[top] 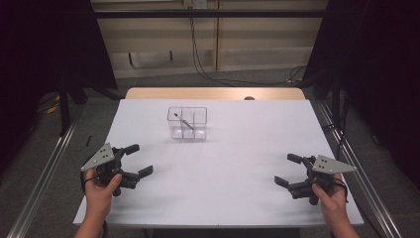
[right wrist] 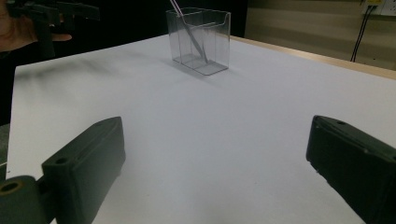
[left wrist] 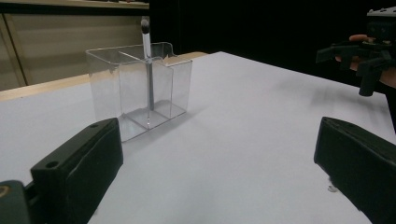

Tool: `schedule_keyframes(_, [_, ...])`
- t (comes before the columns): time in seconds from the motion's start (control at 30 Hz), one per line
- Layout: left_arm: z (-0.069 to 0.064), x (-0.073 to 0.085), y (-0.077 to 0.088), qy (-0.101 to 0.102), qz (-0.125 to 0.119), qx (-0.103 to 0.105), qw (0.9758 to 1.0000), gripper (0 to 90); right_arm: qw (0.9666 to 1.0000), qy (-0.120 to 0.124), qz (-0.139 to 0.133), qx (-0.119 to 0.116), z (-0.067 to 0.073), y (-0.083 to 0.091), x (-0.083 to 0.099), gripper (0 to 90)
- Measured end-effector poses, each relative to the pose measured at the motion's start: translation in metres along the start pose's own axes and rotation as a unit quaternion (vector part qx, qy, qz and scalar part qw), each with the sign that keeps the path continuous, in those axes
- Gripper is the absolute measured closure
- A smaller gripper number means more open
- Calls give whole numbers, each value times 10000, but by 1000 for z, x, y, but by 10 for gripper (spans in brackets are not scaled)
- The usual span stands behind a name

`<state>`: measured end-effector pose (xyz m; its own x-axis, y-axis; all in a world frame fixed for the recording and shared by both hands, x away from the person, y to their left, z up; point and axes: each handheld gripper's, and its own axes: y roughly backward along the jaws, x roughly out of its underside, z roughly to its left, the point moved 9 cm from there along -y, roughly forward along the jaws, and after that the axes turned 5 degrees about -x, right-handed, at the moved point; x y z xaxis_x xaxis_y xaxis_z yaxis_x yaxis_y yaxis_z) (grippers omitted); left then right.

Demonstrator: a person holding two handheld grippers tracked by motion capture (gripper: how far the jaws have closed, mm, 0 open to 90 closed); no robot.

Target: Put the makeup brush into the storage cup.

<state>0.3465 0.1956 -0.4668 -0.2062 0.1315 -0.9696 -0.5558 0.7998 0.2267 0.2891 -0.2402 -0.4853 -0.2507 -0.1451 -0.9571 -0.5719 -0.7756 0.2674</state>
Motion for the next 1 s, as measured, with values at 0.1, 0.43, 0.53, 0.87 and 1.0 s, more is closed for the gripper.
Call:
schedule_keyframes(0.1, [0, 1, 2, -19, -5, -11, 10000, 11, 10000, -7, 0, 7, 0, -1, -1, 43])
schedule_keyframes(0.43, [-3, 4, 5, -108, 45, -7, 9999, 12, 9999, -45, -50, 77, -4, 0, -2, 39])
schedule_keyframes(0.53, [-4, 4, 5, -68, 14, -6, 10000, 13, 9999, -56, -24, 99, -5, 0, -1, 39])
schedule_keyframes(0.87, [-4, 5, 5, -125, 24, 14, 9999, 14, 9999, -79, -37, 140, -7, 0, -1, 39])
schedule_keyframes(1.0, [-3, 5, 5, -90, 16, 5, 10000, 15, 9999, -79, -39, 135, -7, 0, -1, 39])
